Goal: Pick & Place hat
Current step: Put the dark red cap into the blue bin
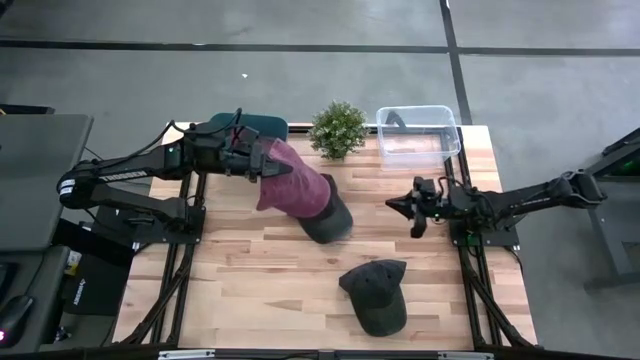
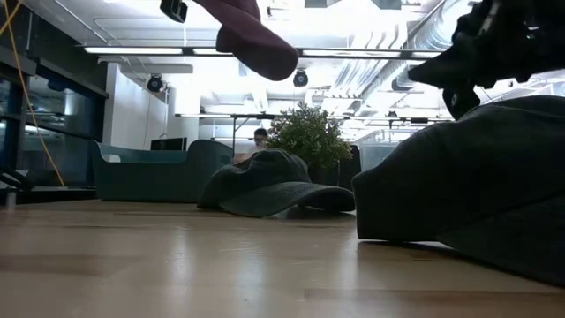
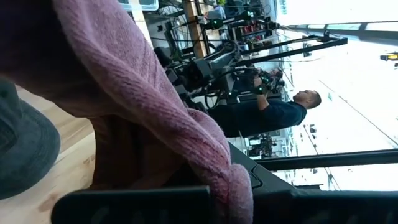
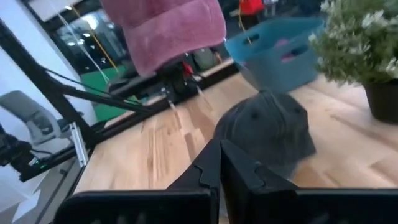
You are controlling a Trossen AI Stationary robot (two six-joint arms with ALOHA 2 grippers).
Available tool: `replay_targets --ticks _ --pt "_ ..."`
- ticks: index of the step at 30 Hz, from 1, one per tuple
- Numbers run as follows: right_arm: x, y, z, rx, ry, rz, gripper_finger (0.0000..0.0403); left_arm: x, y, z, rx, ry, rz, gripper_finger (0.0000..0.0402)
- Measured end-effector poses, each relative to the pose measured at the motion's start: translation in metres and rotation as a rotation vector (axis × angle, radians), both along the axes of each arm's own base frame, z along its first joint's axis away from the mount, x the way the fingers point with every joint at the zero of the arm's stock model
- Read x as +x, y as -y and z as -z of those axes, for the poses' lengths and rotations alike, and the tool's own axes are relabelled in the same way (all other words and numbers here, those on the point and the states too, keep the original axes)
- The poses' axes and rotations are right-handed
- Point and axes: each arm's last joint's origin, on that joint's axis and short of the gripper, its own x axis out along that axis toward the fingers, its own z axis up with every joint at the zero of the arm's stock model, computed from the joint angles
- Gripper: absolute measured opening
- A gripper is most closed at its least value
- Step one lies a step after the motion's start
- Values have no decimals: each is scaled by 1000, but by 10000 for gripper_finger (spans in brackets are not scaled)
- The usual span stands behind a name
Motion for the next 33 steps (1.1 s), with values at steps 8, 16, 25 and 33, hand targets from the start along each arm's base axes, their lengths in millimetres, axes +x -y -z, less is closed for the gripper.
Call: replay_targets --ticks 8,16,25,33 --pt "-15 9 19 -135 67 -29 0 0 -1 0 5 -1 -32 0" --pt "-15 9 22 -257 60 -54 0 0 -1 0 5 -1 -34 0" --pt "-15 9 26 -256 21 -53 0 -21 -8 -8 47 17 -88 0" --pt "-15 8 28 -274 -2 -91 0 -52 -9 -18 87 51 -124 0"
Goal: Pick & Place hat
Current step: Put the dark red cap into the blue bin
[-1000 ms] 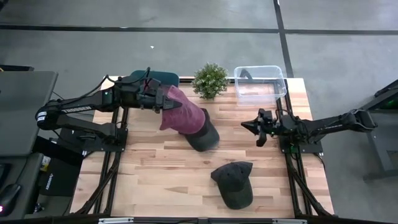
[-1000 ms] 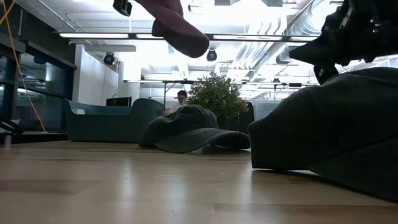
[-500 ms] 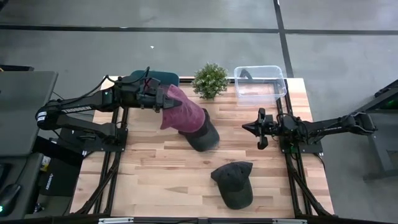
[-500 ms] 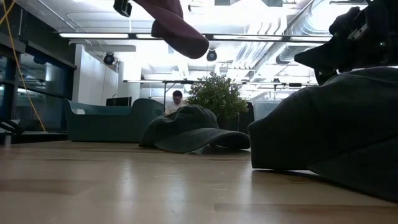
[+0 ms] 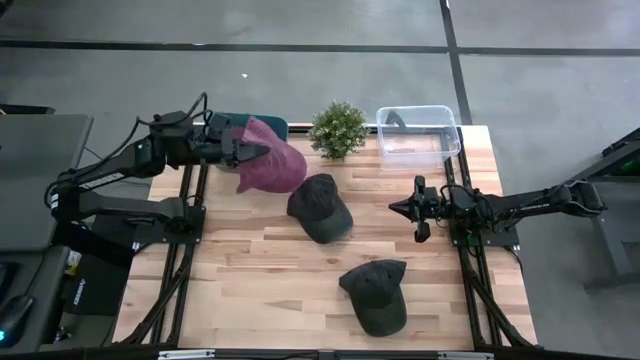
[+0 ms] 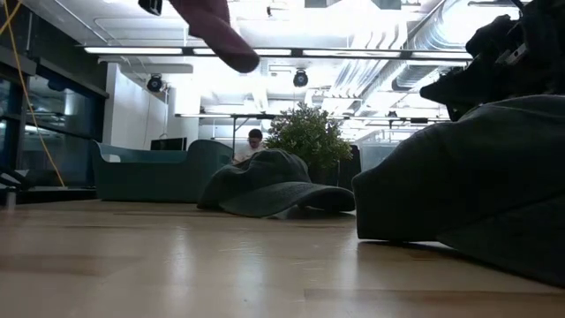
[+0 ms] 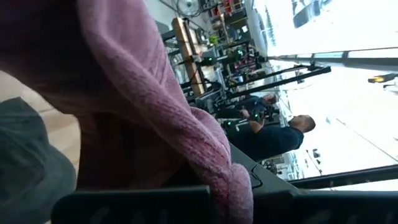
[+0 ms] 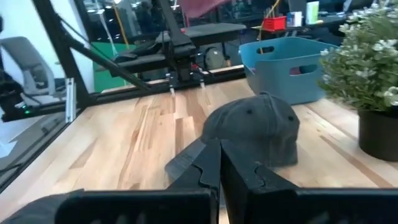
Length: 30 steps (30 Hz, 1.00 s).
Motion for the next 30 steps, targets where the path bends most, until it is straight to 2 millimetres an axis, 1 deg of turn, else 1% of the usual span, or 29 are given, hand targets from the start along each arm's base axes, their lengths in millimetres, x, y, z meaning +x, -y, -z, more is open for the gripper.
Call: replay_targets --ticks 2,12,19,24,30 --pt "0 0 -1 -5 11 -1 0 -3 1 1 1 -15 -2 0" --pt "0 0 -9 -22 89 11 0 -4 1 4 49 -52 1 0" --pt "0 0 -13 -7 129 15 0 -28 7 5 97 -65 -42 0" --pt "0 1 -13 33 134 17 0 -42 9 9 170 -86 -54 0" --pt "0 1 -13 31 133 38 0 -46 -1 16 206 -176 -90 0"
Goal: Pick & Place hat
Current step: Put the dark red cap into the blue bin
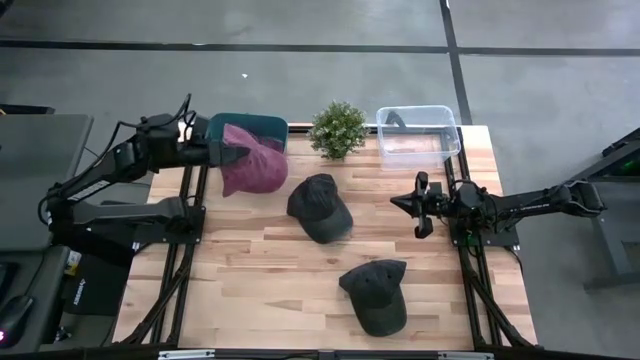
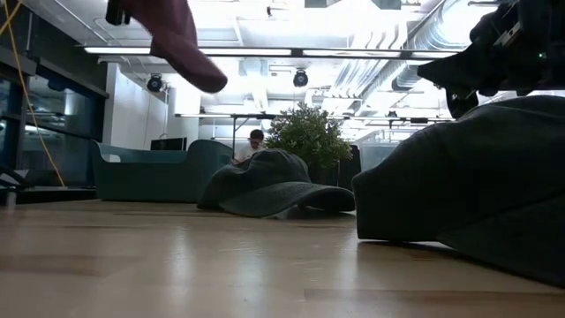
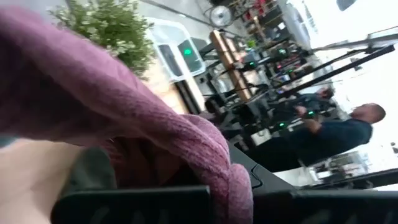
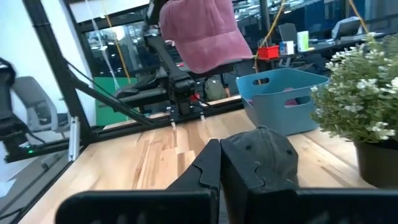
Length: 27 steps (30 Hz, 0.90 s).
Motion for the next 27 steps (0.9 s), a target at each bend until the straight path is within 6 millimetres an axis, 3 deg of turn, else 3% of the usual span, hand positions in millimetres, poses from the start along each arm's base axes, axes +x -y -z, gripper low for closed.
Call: replay_targets --ticks 9,27 --pt "0 0 1 -1 -7 17 0 0 -28 6 35 -62 8 0" --pt "0 0 1 -2 -7 17 0 -4 -108 34 -11 -150 29 0"
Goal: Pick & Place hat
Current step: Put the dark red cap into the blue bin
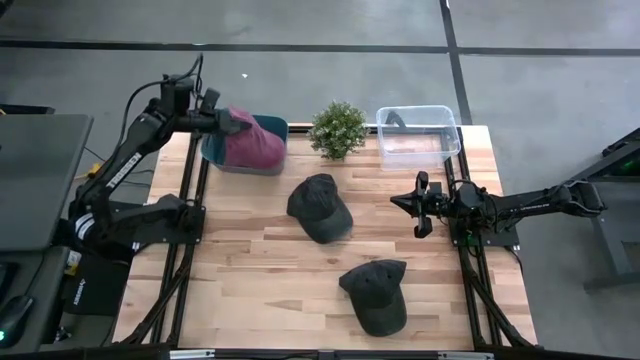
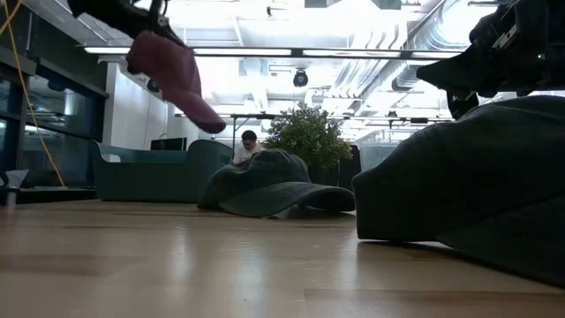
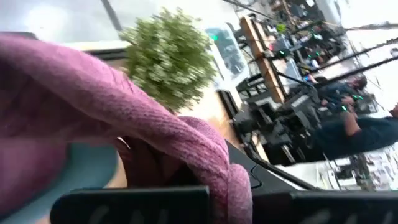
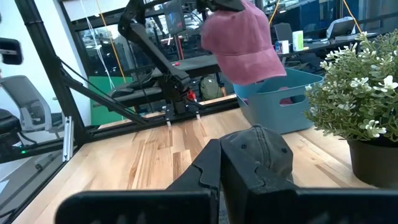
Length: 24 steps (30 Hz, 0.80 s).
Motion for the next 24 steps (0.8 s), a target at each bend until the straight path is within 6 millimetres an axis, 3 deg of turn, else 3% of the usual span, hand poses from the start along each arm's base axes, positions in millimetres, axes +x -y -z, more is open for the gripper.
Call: replay_targets --ticks 12,24 --pt "0 0 0 0 0 0 0 -11 -34 16 49 -60 -23 0" --pt "0 0 0 0 0 0 0 -3 -59 40 50 -153 -1 0"
